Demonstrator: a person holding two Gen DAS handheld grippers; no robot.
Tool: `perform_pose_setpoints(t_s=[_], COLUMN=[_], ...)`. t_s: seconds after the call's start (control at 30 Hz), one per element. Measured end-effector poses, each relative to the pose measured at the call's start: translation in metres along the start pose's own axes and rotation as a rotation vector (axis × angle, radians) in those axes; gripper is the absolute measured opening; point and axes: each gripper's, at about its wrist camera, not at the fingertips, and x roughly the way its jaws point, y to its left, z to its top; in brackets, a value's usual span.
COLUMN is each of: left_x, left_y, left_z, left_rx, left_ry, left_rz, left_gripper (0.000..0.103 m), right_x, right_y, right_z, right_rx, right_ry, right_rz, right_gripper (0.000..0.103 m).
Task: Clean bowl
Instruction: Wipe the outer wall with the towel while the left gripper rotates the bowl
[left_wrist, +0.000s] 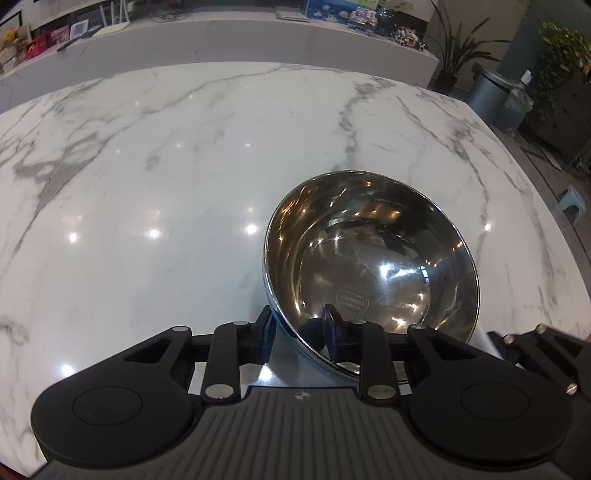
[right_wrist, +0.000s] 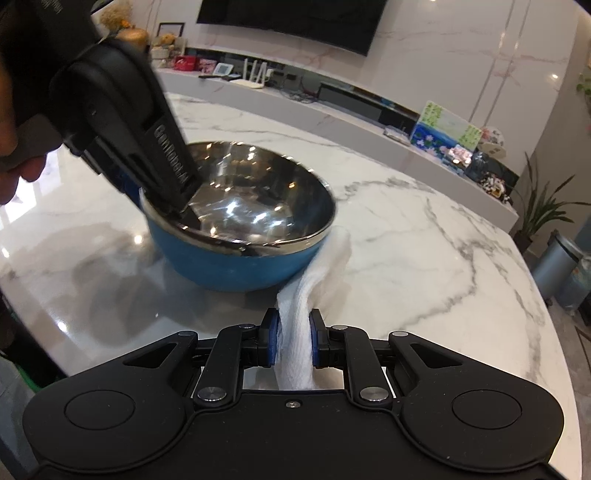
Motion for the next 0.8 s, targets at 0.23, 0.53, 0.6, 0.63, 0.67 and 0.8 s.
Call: perform_pose_setpoints(t_s=[0.23, 0.53, 0.6, 0.63, 0.67, 0.8], left_x=[-0.002, -0.002, -0.002, -0.002, -0.002, -0.002], left_y=[0.003, 0.002, 0.003, 0.003, 0.004, 0.005], left_z=[0.009, 0.014, 0.014, 0.014, 0.014, 0.013], left_rx=[0.044, 0.068, 0.067, 0.066, 0.065, 0.056], left_ry=[-0.013, -0.028, -0.028, -0.029, -0.029, -0.034], left_rz=[0.04, 0.073, 0.071, 0.071, 0.07, 0.064], left_gripper=[0.015, 0.014, 0.014, 0.014, 0.014, 0.014], right_x=[-0.007, -0.011, -0.012, -0.011, -0.01, -0.006], right_y=[-0.01, -0.011, -0.007, -0.005, -0.005, 0.001], right_z=[0.004, 0.009, 0.009, 0.009, 0.01, 0.008], right_rx=[0.038, 0.028, 0.016, 0.01, 0.009, -0.009], right_ry=[-0.053, -0.105, -0.098, -0.088, -0.085, -0.033], right_rz=[-0.05, -0.016, -0.003, 0.006, 0.008, 0.029], right_gripper=[0.015, 0.015, 0.015, 0.015, 0.015, 0.015])
